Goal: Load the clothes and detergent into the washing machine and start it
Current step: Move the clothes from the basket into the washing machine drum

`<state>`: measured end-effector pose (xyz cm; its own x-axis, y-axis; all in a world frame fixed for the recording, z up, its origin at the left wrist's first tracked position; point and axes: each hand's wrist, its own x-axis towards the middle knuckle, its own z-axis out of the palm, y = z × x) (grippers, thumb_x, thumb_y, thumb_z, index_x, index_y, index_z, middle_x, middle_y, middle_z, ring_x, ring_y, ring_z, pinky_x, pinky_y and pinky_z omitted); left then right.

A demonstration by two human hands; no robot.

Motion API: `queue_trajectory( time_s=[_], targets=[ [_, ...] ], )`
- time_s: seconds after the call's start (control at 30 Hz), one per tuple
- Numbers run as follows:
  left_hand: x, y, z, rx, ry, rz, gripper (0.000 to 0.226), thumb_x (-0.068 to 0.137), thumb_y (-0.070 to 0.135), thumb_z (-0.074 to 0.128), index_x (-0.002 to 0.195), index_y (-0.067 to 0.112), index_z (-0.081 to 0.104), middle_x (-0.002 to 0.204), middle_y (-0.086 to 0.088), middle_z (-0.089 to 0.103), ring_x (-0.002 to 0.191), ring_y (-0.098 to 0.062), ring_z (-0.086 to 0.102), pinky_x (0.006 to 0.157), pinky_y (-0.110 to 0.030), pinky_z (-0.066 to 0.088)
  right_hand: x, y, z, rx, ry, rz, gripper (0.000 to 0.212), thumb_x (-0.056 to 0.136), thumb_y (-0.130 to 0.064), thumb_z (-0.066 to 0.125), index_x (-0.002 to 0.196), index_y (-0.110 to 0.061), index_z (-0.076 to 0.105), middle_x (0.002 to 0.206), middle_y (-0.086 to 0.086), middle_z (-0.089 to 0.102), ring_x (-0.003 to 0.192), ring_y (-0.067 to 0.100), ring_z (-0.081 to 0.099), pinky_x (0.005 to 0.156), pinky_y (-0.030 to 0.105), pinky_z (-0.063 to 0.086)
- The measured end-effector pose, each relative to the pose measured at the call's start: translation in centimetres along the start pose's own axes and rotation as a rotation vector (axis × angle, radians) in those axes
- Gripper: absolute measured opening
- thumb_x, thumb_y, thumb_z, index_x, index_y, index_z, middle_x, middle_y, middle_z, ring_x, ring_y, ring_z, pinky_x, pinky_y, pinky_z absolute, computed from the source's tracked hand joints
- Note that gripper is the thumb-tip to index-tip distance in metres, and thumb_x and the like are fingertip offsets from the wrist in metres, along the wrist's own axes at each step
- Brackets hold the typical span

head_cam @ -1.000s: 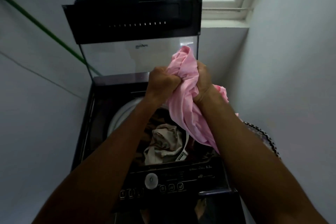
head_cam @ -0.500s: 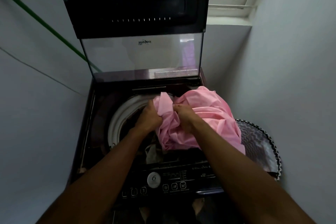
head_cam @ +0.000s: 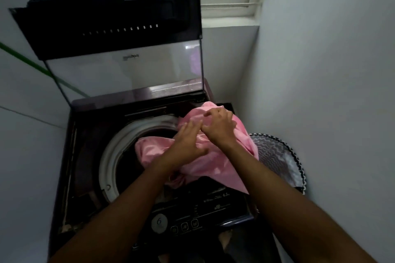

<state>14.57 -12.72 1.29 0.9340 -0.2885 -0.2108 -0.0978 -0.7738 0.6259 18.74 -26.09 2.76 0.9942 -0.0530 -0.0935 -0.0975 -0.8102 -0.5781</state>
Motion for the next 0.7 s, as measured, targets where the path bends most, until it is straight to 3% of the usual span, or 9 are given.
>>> queue_trajectory(
  time_s=[0.1, 0.17, 0.2, 0.3, 0.4, 0.47, 0.53, 0.6, 0.7],
  targets=[
    [1.6, 2.9, 1.2, 0.061, -0.051, 0.128, 0.11, 0.077, 0.035, 0.081, 0.157, 0.011, 0.009, 0.165, -0.009, 0.003, 0.153, -0.025, -0.004, 0.123, -0.031, -0.003, -0.1, 3.4, -1.3, 0.007, -0.076, 0.192, 0.082, 0.057, -0.063, 0.056, 0.129, -0.026, 0.045, 0.137, 0.007, 0.039, 0.133, 0.034, 0.032, 0.106, 0.063, 0.032],
    [2.7, 4.4, 2.2, 0.102, -0.111, 0.136, 0.12, 0.074, 0.037, 0.083, 0.157, 0.01, 0.0, 0.166, -0.009, -0.001, 0.153, -0.024, -0.007, 0.124, -0.034, 0.0, -0.4, 5.8, -1.9, 0.044, -0.162, 0.293, 0.109, 0.043, -0.074, 0.049, 0.141, -0.028, 0.031, 0.142, 0.01, 0.034, 0.135, 0.037, 0.032, 0.108, 0.061, 0.033],
    [3.2, 4.9, 2.6, 0.132, -0.136, 0.13, 0.125, 0.072, 0.039, 0.083, 0.157, 0.011, -0.004, 0.166, -0.008, -0.004, 0.153, -0.024, -0.008, 0.124, -0.039, 0.003, -0.8, 6.6, -2.3, 0.062, -0.204, 0.322, 0.115, 0.044, -0.074, 0.055, 0.146, -0.029, 0.026, 0.145, 0.012, 0.032, 0.135, 0.039, 0.034, 0.109, 0.059, 0.034],
    [4.6, 5.8, 3.9, 0.312, -0.193, 0.151, 0.135, 0.066, 0.05, 0.084, 0.157, 0.017, -0.009, 0.166, -0.007, -0.01, 0.152, -0.028, -0.01, 0.123, -0.049, 0.007, -0.6, 9.3, -1.8, 0.164, -0.322, 0.408, 0.109, 0.067, -0.059, 0.073, 0.154, -0.029, 0.016, 0.152, 0.018, 0.03, 0.136, 0.039, 0.039, 0.112, 0.049, 0.036],
    [5.4, 6.1, 4.4, 0.384, -0.229, 0.13, 0.139, 0.058, 0.057, 0.086, 0.158, 0.028, -0.007, 0.166, -0.006, -0.01, 0.152, -0.031, -0.008, 0.122, -0.051, 0.003, 1.2, 13.5, 1.7, 0.32, -0.39, 0.482, 0.12, 0.052, -0.072, 0.069, 0.154, -0.04, 0.014, 0.152, 0.017, 0.04, 0.127, 0.033, 0.053, 0.105, 0.043, 0.047],
    [6.1, 6.1, 4.6, 0.401, -0.242, 0.112, 0.144, 0.051, 0.066, 0.085, 0.157, 0.034, -0.008, 0.166, -0.007, -0.004, 0.152, -0.033, -0.003, 0.12, -0.053, 0.007, 1.3, 14.5, 2.6, 0.419, -0.425, 0.484, 0.124, 0.05, -0.072, 0.072, 0.155, -0.036, 0.017, 0.152, 0.011, 0.042, 0.125, 0.026, 0.054, 0.1, 0.041, 0.049],
    [6.7, 5.7, 4.4, 0.461, -0.232, 0.115, 0.149, 0.043, 0.077, 0.08, 0.156, 0.034, -0.007, 0.166, -0.008, 0.007, 0.15, -0.035, 0.007, 0.12, -0.053, 0.015, 0.0, 12.1, 0.0, 0.419, -0.463, 0.475, 0.115, 0.056, -0.072, 0.069, 0.154, -0.027, 0.027, 0.147, 0.009, 0.046, 0.112, 0.024, 0.058, 0.081, 0.032, 0.052],
    [7.2, 5.5, 4.5, 0.505, -0.225, 0.136, 0.15, 0.039, 0.083, 0.077, 0.157, 0.032, -0.002, 0.163, -0.007, 0.016, 0.144, -0.035, 0.017, 0.117, -0.051, 0.022, -0.1, 11.4, -1.2, 0.363, -0.519, 0.475, 0.112, 0.057, -0.077, 0.065, 0.149, -0.021, 0.034, 0.135, 0.012, 0.054, 0.085, 0.022, 0.061, 0.056, 0.027, 0.047],
    [7.1, 5.7, 4.5, 0.519, -0.222, 0.16, 0.147, 0.041, 0.082, 0.077, 0.158, 0.031, 0.004, 0.158, -0.005, 0.023, 0.136, -0.033, 0.023, 0.114, -0.047, 0.027, 0.2, 11.4, -1.2, 0.285, -0.514, 0.424, 0.092, 0.056, -0.08, 0.063, 0.126, -0.022, 0.057, 0.107, 0.01, 0.068, 0.067, 0.019, 0.061, 0.051, 0.03, 0.049]
  ],
)
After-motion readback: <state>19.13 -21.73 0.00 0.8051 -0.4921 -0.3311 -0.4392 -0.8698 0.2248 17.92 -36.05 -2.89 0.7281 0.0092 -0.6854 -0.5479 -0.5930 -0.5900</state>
